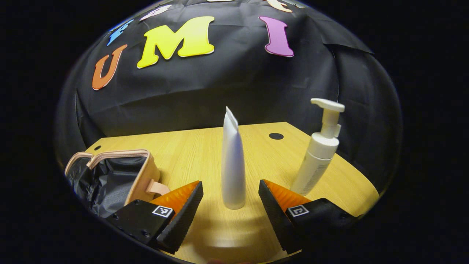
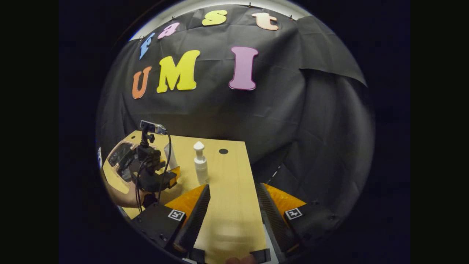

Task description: First open the suitcase, pack the skin care products into it, and then close the suitcase.

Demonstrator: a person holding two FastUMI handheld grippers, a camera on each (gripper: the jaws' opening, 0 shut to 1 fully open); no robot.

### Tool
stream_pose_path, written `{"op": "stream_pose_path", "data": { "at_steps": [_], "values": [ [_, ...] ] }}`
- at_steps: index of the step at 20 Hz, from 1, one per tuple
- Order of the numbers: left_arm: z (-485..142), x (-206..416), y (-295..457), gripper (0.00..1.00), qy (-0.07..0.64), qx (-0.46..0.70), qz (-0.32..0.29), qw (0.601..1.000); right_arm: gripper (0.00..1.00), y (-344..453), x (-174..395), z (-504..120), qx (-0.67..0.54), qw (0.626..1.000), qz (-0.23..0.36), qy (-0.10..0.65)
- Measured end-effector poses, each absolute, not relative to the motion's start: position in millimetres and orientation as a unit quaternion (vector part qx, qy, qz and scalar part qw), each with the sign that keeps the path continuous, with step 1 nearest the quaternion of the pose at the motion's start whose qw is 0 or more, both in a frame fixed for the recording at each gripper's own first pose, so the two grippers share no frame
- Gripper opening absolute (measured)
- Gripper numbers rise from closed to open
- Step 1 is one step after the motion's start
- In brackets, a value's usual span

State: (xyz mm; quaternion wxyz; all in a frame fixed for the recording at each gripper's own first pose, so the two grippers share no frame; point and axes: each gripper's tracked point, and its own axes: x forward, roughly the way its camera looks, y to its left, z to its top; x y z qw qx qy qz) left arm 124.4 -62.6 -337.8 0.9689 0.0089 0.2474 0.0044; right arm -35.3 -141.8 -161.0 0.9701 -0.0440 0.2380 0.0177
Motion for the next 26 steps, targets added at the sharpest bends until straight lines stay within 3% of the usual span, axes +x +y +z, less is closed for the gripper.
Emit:
{"op": "stream_pose_path", "data": {
  "at_steps": [8, 10, 11, 12, 14, 17, 18, 19, 23, 26],
  "values": [
    [-361.8, 147.5, -62.2, 0.77, 0.29, 0.005, -0.009, 0.957, 0.8, -148.5, -26.5, -170.7, -0.031, 0.967, 0.003, 0.251],
    [-361.3, 149.9, -63.3, 0.48, 0.3, 0.007, -0.005, 0.954, 0.8, -149.2, -24.7, -175.0, -0.035, 0.967, 0.003, 0.254],
    [-361.1, 149.8, -62.2, 0.54, 0.3, 0.008, -0.006, 0.954, 0.8, -149.9, -22.6, -177.3, -0.037, 0.966, 0.001, 0.254],
    [-360.5, 149.5, -63.5, 0.45, 0.301, 0.005, -0.008, 0.953, 0.8, -151.8, -20.2, -180.4, -0.037, 0.966, 0.0, 0.255],
    [-355.8, 146.4, -66.8, 0.41, 0.299, -0.011, -0.019, 0.954, 0.8, -152.9, -14.7, -188.4, -0.043, 0.966, -0.001, 0.256],
    [-330.4, 139.2, -75.6, 0.39, 0.279, -0.023, -0.036, 0.959, 0.8, -145.0, -3.7, -203.3, -0.045, 0.965, 0.013, 0.257],
    [-322.4, 134.0, -77.4, 0.47, 0.28, -0.021, -0.039, 0.959, 0.8, -140.0, 1.5, -210.7, -0.045, 0.965, 0.02, 0.258],
    [-312.6, 127.3, -79.1, 0.39, 0.28, -0.023, -0.044, 0.959, 0.8, -132.3, 8.5, -218.8, -0.043, 0.964, 0.029, 0.26],
    [-268.7, 85.7, -68.0, 0.39, 0.277, -0.042, -0.045, 0.959, 0.8, -83.8, 46.4, -247.6, -0.015, 0.961, 0.061, 0.269],
    [-247.0, 47.5, -37.1, 0.39, 0.288, -0.063, -0.012, 0.956, 0.8, -39.3, 79.2, -271.2, -0.003, 0.962, 0.083, 0.26]
  ]
}}
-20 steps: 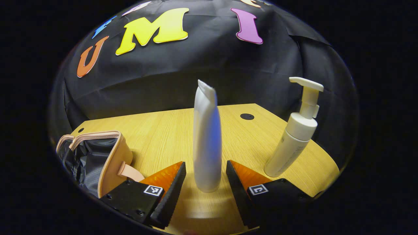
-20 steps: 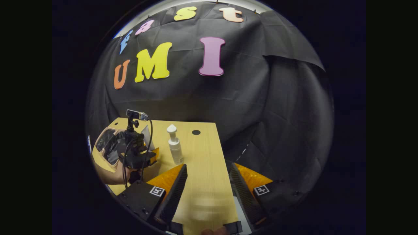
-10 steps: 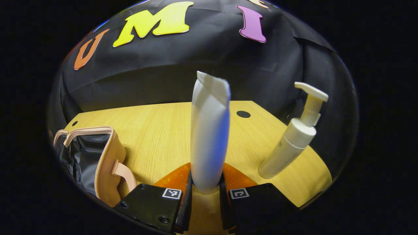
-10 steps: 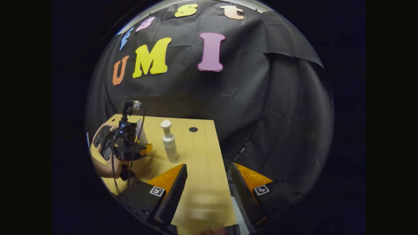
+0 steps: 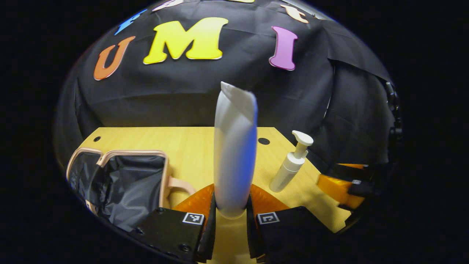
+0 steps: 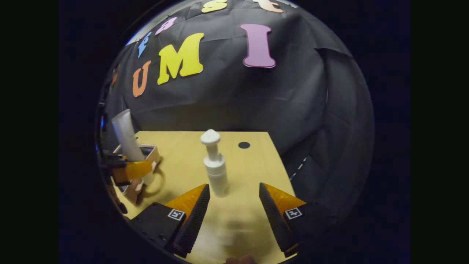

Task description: First open the suitcase, pack the skin care products into it, and then close the suitcase.

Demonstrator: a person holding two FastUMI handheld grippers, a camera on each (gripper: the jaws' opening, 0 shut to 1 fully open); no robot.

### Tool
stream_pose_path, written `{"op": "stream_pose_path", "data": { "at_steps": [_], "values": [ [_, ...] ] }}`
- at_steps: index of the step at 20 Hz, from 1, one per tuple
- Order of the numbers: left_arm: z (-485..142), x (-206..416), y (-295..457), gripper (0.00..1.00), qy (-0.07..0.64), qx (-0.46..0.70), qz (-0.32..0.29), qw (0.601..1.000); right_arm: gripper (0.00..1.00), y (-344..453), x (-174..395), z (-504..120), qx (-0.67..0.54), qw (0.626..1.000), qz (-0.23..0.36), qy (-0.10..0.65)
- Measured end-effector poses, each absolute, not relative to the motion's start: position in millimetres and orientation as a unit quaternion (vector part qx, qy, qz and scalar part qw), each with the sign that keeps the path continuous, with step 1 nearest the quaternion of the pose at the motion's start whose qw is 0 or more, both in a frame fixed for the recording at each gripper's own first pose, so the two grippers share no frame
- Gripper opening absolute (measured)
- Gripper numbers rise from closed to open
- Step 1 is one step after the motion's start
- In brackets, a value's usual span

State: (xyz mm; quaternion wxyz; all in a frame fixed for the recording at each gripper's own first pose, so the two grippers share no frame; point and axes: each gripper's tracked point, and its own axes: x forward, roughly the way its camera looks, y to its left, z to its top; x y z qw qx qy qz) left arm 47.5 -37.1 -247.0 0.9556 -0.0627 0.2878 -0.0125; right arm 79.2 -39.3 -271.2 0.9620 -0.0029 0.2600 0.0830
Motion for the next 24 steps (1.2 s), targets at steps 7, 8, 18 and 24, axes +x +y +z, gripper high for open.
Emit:
{"op": "stream_pose_path", "data": {
  "at_steps": [7, 8, 18, 24],
  "values": [
    [-225.3, -14.7, 53.2, 0.39, 0.31, -0.087, 0.082, 0.943, 0.81, 3.4, 128.1, -322.9, 0.012, 0.95, 0.107, 0.292],
    [-225.6, -22.1, 65.3, 0.39, 0.313, -0.094, 0.096, 0.94, 0.81, 4.8, 132.9, -327.3, 0.014, 0.95, 0.108, 0.293],
    [-226.8, -58.8, 139.8, 0.39, 0.344, -0.14, 0.128, 0.92, 0.47, 6.5, 138.0, -322.9, 0.039, 0.934, 0.116, 0.335],
    [-256.9, -69.6, 149.5, 0.39, 0.464, -0.189, 0.02, 0.865, 0.48, 42.1, 92.7, -254.7, 0.086, 0.918, 0.169, 0.347]
  ]
}}
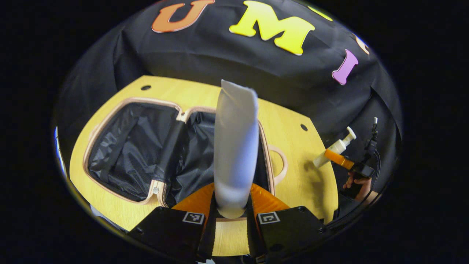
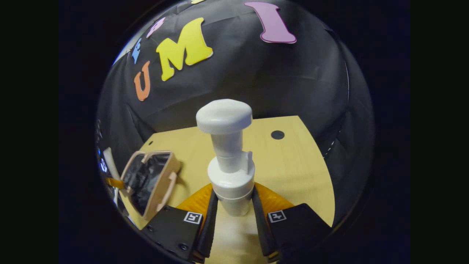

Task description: First open the suitcase, pack the skin care products into it, and then close the suitcase.

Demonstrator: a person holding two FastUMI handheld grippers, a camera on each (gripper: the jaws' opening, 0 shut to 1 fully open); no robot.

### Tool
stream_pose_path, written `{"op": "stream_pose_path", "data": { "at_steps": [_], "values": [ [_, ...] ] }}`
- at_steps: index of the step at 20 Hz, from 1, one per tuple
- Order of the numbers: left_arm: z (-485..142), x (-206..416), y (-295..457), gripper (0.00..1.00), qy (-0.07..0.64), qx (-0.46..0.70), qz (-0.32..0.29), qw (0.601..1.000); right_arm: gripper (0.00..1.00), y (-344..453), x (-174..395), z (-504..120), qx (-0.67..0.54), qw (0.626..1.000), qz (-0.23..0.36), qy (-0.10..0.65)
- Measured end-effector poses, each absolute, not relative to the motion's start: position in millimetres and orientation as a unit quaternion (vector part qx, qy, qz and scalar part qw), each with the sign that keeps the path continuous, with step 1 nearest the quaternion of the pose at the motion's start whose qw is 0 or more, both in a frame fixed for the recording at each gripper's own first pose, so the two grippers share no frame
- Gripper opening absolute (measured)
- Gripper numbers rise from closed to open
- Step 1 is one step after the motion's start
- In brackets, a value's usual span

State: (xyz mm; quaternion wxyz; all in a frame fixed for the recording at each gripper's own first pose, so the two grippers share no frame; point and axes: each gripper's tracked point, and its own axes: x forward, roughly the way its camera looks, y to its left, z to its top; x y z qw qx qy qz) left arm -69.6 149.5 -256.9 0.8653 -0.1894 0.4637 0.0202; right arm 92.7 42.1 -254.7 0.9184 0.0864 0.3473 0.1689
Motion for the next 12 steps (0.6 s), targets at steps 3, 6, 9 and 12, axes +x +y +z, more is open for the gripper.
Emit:
{"op": "stream_pose_path", "data": {
  "at_steps": [3, 6, 9, 12],
  "values": [
    [-284.0, -79.2, 160.7, 0.39, 0.545, -0.178, -0.027, 0.819, 0.46, 61.0, 57.0, -218.5, 0.108, 0.91, 0.197, 0.35],
    [-305.1, -79.1, 171.3, 0.39, 0.613, -0.16, -0.068, 0.771, 0.46, 75.1, 19.8, -190.5, 0.121, 0.905, 0.212, 0.347],
    [-329.8, -77.3, 177.9, 0.39, 0.668, -0.153, -0.091, 0.722, 0.48, 85.6, -8.5, -169.0, 0.126, 0.905, 0.214, 0.346],
    [-342.4, -74.5, 171.0, 0.46, 0.702, -0.165, -0.099, 0.686, 0.48, 93.3, -29.2, -159.2, 0.12, 0.904, 0.216, 0.349]
  ]
}}
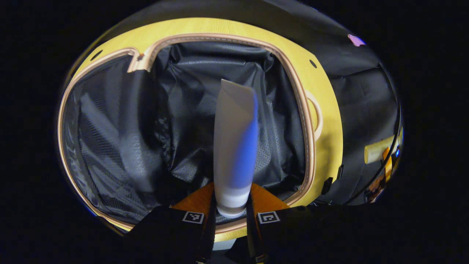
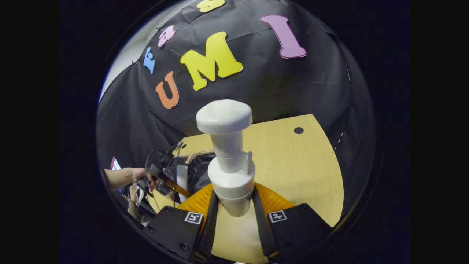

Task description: First open the suitcase, pack the skin care products into it, and then close the suitcase.

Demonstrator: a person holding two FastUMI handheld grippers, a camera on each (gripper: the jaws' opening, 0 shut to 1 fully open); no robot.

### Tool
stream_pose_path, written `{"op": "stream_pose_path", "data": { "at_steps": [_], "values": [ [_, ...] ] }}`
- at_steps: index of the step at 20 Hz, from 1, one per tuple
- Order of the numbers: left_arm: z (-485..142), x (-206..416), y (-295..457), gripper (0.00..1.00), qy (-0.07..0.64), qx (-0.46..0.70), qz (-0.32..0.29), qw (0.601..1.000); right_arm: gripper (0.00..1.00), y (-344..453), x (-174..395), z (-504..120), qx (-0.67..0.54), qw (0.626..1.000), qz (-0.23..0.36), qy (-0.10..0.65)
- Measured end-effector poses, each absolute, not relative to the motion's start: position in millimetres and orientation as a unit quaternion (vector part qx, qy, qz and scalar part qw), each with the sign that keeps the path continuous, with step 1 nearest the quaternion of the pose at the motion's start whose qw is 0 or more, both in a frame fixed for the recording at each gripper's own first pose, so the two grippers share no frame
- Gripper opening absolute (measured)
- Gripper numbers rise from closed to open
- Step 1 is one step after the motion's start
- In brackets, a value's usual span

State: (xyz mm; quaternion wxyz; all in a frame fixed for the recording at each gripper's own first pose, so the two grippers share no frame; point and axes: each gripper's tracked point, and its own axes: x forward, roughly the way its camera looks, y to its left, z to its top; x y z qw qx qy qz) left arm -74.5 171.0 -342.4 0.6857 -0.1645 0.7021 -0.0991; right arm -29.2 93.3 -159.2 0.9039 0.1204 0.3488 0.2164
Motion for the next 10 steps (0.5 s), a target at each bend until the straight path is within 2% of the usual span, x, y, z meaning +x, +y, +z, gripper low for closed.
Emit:
{"op": "stream_pose_path", "data": {
  "at_steps": [3, 4, 5, 10],
  "values": [
    [-359.7, -76.7, 173.9, 0.46, 0.727, -0.176, -0.088, 0.658, 0.48, 97.3, -41.1, -152.5, 0.119, 0.903, 0.213, 0.353],
    [-362.8, -78.3, 174.0, 0.39, 0.732, -0.178, -0.088, 0.652, 0.48, 99.7, -44.3, -151.5, 0.118, 0.903, 0.214, 0.354],
    [-364.5, -80.2, 172.1, 0.39, 0.736, -0.182, -0.087, 0.646, 0.48, 103.1, -46.1, -150.3, 0.117, 0.901, 0.215, 0.357],
    [-357.1, -78.5, 165.2, 0.51, 0.72, -0.189, -0.1, 0.66, 0.48, 133.5, -48.6, -155.6, 0.103, 0.887, 0.236, 0.383]
  ]
}}
